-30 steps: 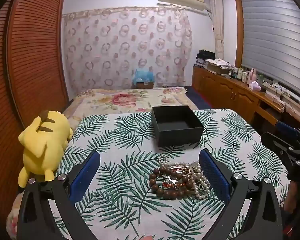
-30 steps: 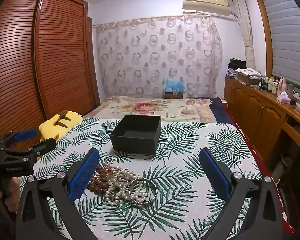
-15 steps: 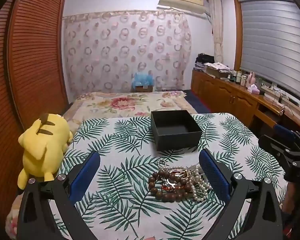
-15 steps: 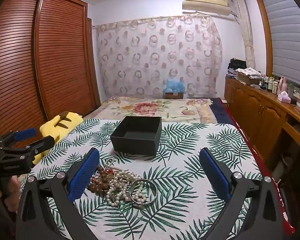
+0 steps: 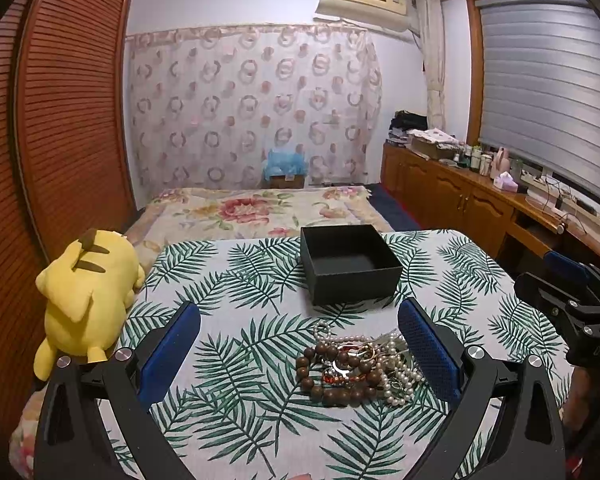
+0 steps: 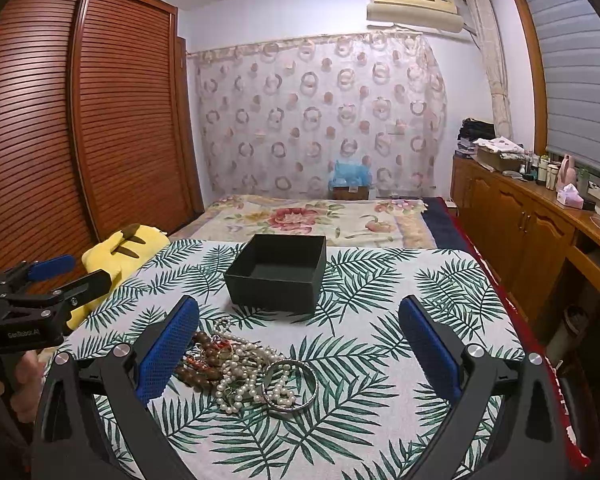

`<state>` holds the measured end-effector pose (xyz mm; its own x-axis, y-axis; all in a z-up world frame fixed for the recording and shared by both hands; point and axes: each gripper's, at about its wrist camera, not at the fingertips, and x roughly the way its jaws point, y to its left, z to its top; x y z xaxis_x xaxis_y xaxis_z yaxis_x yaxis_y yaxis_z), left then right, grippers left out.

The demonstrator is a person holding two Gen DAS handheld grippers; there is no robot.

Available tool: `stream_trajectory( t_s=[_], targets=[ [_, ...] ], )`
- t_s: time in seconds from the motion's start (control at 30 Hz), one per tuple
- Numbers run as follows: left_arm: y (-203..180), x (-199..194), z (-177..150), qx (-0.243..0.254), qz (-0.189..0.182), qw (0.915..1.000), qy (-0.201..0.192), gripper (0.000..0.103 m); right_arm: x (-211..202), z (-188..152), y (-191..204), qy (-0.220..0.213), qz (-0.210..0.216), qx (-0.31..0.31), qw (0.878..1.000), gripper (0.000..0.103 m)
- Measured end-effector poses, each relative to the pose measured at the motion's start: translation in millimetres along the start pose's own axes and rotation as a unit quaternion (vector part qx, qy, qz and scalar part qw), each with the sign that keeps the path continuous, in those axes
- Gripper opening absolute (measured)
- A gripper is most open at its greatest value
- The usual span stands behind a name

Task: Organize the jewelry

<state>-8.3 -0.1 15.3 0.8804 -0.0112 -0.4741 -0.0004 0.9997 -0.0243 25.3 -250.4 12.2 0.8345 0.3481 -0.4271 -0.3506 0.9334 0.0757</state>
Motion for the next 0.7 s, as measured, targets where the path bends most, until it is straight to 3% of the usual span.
stream_trajectory(
  t_s=[0.7],
  targets=[
    [-0.6,-2.8,5.5,0.000,-0.001,1.0000,-0.004,0.096,-0.4,-0.1,0.8,-0.002,0.000,0.000,1.000,0.101]
  ],
)
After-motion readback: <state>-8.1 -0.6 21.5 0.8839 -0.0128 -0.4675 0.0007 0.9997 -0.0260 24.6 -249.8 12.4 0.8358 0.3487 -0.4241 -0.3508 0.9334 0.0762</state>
